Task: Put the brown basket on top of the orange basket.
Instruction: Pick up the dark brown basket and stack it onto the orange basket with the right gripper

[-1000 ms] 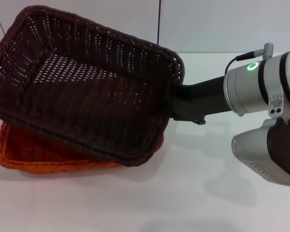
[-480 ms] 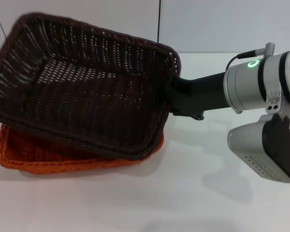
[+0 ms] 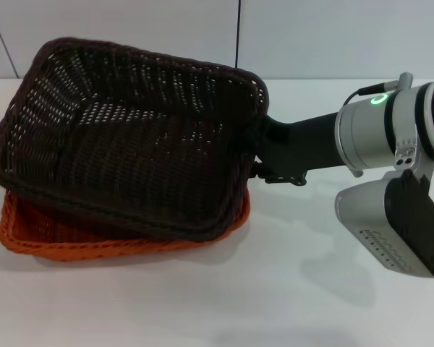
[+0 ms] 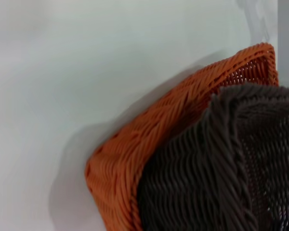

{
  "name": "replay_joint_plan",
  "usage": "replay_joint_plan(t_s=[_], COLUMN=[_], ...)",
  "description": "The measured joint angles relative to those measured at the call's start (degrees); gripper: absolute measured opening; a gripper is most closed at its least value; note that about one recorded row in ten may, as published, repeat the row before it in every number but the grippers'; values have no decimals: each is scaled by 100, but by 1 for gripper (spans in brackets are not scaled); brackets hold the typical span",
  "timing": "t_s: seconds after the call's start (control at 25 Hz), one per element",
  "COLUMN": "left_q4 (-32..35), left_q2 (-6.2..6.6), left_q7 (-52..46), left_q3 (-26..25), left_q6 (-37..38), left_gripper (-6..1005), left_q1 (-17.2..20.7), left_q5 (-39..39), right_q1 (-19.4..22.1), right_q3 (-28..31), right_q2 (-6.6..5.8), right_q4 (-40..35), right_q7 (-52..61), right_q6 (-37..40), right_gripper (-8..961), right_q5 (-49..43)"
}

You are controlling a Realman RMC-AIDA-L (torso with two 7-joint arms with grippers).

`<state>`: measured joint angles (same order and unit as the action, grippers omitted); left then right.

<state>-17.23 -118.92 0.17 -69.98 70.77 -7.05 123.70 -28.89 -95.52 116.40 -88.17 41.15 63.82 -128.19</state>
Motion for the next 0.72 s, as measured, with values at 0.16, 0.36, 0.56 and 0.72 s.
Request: replay_joint_plan(t_s=[0.16, 0.36, 0.56, 0.72], left_q4=[0, 3, 18, 50], left_q2=[0, 8, 19, 25], left_q7=[0, 0, 0, 2], left_q3=[-27, -28, -44, -43], left_q6=[-120, -242, -366, -379], left_gripper=[755, 755, 755, 755], left_q1=[-48, -127, -175, -201], left_q5=[-2, -3, -4, -4], right_q1=[94, 240, 495, 710], right_q3=[-18, -27, 9, -14], right_q2=[-16, -31, -24, 17], right_q4=[-41, -193, -535, -848], right_q7=[7, 9, 11, 9], right_q6=[-57, -117, -146, -250], right_gripper=[474, 578, 678, 716], right_q5=[49, 69, 85, 116])
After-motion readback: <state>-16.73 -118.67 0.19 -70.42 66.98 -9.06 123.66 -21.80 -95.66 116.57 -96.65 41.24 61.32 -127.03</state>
